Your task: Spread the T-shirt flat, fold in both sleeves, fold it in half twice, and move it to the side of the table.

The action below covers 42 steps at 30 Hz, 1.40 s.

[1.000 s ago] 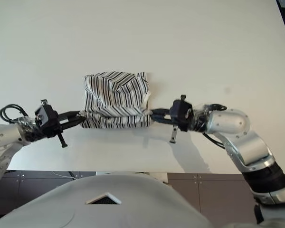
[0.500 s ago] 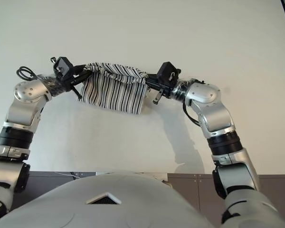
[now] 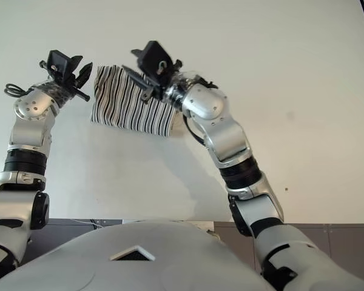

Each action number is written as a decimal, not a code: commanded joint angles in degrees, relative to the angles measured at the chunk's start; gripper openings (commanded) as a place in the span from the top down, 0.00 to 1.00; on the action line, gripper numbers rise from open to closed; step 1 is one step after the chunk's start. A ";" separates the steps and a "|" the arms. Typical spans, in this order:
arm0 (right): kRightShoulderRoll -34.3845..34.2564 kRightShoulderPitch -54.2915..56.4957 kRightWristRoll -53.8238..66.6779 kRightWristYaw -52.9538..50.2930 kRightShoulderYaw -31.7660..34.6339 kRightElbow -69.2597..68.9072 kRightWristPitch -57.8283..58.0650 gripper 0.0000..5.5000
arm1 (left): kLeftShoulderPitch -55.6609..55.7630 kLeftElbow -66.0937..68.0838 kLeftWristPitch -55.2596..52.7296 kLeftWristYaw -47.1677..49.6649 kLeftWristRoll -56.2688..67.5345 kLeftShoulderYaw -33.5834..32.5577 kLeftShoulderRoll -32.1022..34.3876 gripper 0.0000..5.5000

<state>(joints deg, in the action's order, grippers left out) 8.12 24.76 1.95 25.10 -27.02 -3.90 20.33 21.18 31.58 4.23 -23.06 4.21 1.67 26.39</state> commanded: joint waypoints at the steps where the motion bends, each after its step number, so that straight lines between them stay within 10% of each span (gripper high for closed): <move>1: -9.56 6.06 -9.26 -5.36 -8.56 20.33 -0.01 0.70 | 4.07 4.33 -2.03 11.44 -0.09 -5.51 -3.47 0.75; 9: -12.52 3.58 -8.20 -7.16 -1.20 27.00 5.18 0.70 | 1.38 -3.96 -2.82 28.22 3.86 -12.31 -16.70 0.75; 21: -7.79 -2.99 -4.87 -5.35 8.54 21.79 12.22 0.70 | 4.30 -8.94 -6.88 31.67 6.05 -19.57 -14.69 0.75; 35: 9.26 21.00 8.74 -38.99 46.16 72.69 -10.89 0.70 | 14.29 0.37 -4.50 30.50 4.83 -18.46 -14.23 0.75; 42: 13.74 21.73 7.34 -39.88 47.09 76.02 -14.36 0.70 | 11.20 0.36 -3.95 30.87 5.01 -18.23 -15.35 0.75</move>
<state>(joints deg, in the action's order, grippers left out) 20.77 45.85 10.19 -15.76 20.92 71.19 5.89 33.66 32.03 0.32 7.77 9.64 -16.62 11.54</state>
